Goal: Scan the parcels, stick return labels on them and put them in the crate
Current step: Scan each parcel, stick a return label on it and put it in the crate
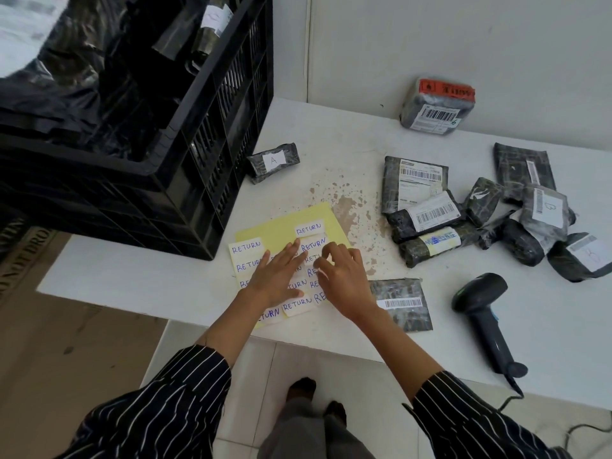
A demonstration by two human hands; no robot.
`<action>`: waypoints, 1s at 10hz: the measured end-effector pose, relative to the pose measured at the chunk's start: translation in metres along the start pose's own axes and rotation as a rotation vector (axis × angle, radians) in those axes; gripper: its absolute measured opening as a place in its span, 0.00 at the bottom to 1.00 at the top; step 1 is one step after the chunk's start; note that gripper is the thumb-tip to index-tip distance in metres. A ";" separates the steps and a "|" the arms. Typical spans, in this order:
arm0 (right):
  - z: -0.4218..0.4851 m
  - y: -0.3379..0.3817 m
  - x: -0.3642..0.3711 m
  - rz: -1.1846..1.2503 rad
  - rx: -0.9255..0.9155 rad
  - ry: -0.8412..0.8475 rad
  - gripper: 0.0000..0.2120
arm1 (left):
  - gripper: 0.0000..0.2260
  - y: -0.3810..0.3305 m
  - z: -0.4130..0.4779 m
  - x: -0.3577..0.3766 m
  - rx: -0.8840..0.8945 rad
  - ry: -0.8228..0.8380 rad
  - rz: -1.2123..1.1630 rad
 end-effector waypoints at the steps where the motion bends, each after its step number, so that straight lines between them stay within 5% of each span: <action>1: -0.006 0.002 0.004 0.014 -0.041 0.004 0.08 | 0.38 0.001 0.001 0.000 0.003 -0.005 -0.005; 5: -0.004 -0.005 0.017 0.192 0.089 0.078 0.09 | 0.38 0.001 0.000 0.000 0.004 -0.018 -0.012; 10: -0.007 -0.011 0.021 0.264 0.039 0.232 0.06 | 0.37 -0.004 0.002 0.000 -0.048 0.029 -0.005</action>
Point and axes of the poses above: each hand's wrist, its own z-axis towards the middle knuckle, its own x-axis out of the palm, y = z × x, the point moved 7 cm from there along z, towards the middle knuckle, and after that the axes turned 11 degrees about x, right-handed, at the moved point
